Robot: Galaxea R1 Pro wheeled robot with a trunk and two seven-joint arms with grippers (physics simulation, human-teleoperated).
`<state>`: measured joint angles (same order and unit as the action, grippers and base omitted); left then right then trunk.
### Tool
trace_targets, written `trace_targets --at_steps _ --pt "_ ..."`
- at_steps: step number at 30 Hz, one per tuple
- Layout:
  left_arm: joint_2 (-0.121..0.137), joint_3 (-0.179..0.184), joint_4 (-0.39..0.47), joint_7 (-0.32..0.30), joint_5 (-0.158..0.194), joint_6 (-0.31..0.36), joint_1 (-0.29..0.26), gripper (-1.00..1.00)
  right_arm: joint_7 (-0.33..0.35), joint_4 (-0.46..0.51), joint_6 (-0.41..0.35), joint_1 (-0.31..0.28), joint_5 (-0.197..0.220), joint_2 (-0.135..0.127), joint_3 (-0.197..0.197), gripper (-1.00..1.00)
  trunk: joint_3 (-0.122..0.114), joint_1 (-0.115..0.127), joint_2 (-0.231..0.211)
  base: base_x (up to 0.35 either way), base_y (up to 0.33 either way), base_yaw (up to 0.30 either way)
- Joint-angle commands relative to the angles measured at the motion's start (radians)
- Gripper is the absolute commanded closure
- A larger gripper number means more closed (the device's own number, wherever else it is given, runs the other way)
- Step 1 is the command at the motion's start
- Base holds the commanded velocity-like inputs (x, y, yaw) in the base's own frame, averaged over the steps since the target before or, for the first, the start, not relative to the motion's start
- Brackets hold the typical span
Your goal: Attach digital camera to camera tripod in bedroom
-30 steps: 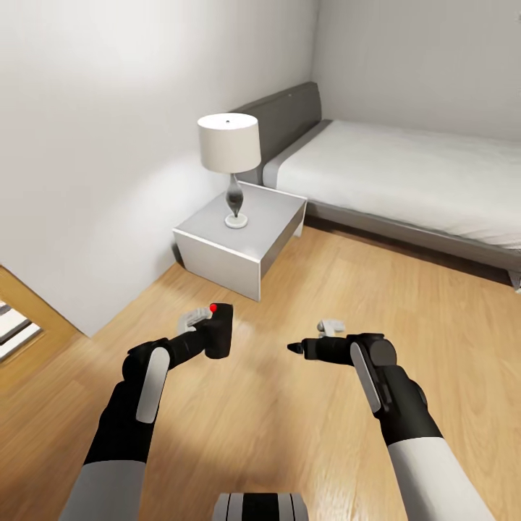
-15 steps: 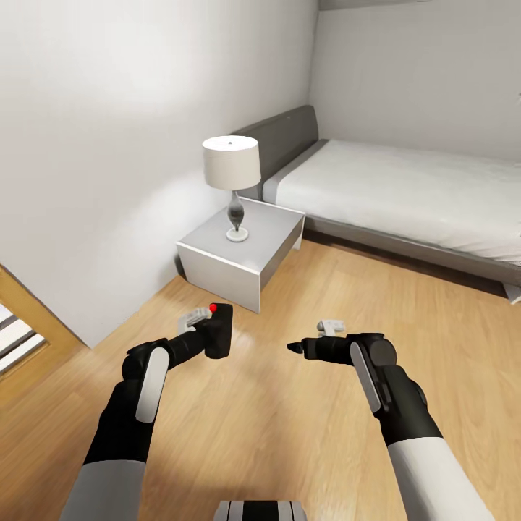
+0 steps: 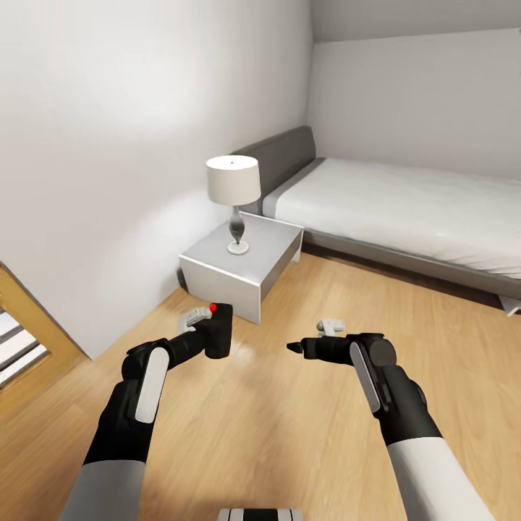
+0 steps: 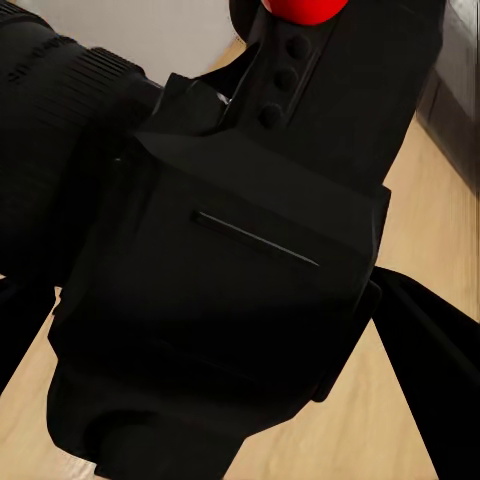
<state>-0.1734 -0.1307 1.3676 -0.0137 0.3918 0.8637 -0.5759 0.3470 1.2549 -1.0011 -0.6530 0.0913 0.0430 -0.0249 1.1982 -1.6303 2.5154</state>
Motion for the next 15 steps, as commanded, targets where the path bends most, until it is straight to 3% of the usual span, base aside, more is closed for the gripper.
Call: trace_targets --at_steps 1,15 --pt "-0.001 -0.003 0.001 -0.002 0.002 0.006 -0.001 1.00 -0.005 0.001 -0.005 0.000 0.008 0.000 0.001 -1.00 -0.003 0.001 0.000 0.000 0.000 0.000" --pt "-0.001 -0.003 0.000 -0.003 0.004 0.006 -0.001 1.00 0.023 0.022 -0.007 0.000 0.010 -0.002 0.003 -1.00 -0.057 0.007 -0.003 0.000 0.000 0.000"
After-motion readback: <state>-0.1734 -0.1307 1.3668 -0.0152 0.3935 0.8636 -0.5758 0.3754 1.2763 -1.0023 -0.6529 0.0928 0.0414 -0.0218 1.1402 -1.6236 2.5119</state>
